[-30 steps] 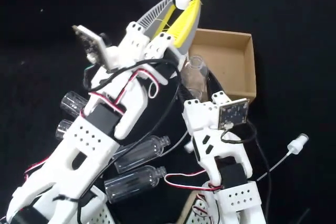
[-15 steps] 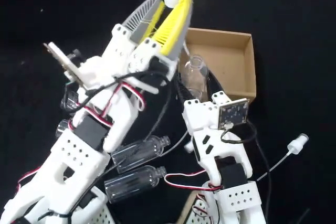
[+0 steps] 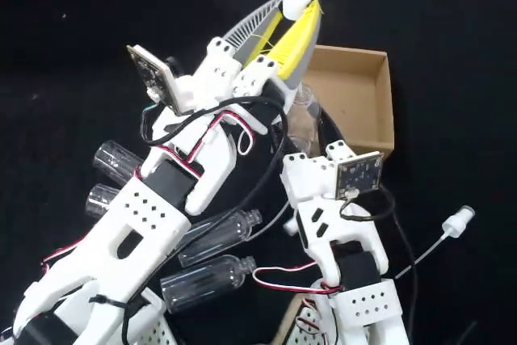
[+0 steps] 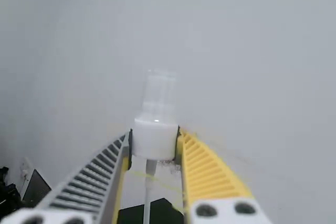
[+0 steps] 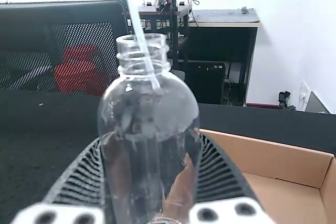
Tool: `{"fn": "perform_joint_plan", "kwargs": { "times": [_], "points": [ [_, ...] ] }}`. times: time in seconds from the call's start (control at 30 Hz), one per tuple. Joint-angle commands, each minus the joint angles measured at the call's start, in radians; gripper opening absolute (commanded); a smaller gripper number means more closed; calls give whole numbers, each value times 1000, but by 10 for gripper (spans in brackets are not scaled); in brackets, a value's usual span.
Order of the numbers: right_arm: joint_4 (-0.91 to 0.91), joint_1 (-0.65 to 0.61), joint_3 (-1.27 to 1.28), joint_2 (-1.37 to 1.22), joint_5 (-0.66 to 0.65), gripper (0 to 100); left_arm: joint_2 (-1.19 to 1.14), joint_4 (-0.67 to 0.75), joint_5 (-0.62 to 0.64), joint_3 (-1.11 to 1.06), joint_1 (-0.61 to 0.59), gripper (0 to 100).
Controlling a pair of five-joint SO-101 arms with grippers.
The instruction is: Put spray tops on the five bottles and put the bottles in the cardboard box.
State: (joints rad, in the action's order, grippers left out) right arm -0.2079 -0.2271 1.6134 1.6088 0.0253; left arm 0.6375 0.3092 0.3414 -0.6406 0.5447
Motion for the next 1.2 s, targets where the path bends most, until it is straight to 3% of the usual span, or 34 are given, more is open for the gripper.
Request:
{"fn": "perform_joint_plan", "kwargs": {
  "times": [0.0,0.23,0.43,0.63,0.7,0.87,1.03,1.17],
  "points": [
    [35,-6,-10,30,0,11,-5,-9,6,59,-8,66],
    [41,-8,-19,30,0,11,3,-417,6,139,31,70],
    [37,-6,-15,30,2,11,-6,-439,6,85,7,101],
    [35,-6,-12,30,0,11,6,-445,11,54,2,407],
    [35,-6,-12,30,0,11,6,-446,11,53,-18,459],
    [35,-6,-12,28,0,11,81,-470,12,50,-42,463],
    [35,-3,-12,24,-2,11,270,-611,12,47,-50,463],
    [28,71,-18,21,-2,11,416,-736,14,-1,-145,463]
  ]
}}
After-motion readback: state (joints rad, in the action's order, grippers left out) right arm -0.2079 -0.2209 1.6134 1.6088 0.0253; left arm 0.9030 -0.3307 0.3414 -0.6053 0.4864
